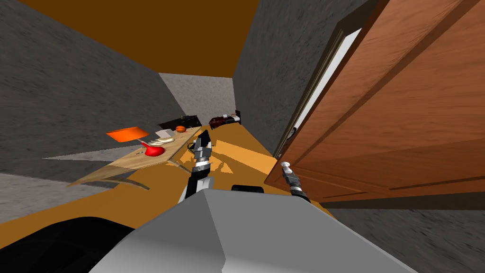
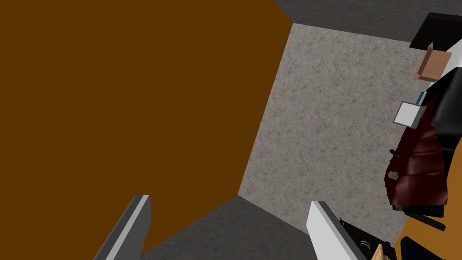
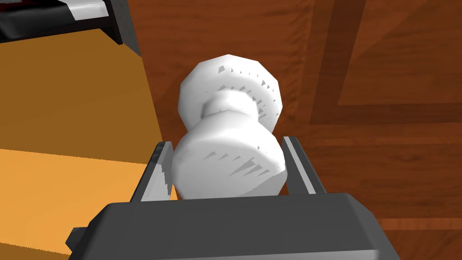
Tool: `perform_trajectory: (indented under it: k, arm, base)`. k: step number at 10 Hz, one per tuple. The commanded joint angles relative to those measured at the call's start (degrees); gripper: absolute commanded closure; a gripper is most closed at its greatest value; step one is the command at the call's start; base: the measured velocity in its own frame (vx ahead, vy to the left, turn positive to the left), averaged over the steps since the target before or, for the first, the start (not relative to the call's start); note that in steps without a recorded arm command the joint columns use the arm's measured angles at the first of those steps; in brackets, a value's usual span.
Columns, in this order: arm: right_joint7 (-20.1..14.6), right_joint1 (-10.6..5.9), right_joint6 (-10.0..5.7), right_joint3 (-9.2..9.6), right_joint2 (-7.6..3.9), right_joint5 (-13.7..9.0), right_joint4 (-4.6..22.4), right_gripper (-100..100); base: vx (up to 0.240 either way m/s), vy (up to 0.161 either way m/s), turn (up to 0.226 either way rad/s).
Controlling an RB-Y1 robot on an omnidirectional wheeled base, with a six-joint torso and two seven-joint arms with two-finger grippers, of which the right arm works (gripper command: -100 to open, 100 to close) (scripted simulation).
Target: Pull the door open
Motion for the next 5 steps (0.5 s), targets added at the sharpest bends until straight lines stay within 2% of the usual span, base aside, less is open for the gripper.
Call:
perform_trajectory:
  k: [1,2,3,5]
  arm:
    - [-1.0,0.44,-1.04,0.88,-0.71,0.4,0.0,100]
    - [-1.6,0.78,-1.53,1.43,-1.20,0.7,0.0,100]
    - [-1.3,0.40,-1.18,1.16,-0.86,0.6,0.4,100]
    - [-2.6,2.66,-4.16,3.04,-1.82,2.1,0.9,100]
  base:
    - [-0.207,-0.024,0.092]
    - [-0.197,-0.011,0.086]
    - [-0.088,-0.005,0.019]
    - [-0.016,-0.014,-0.054]
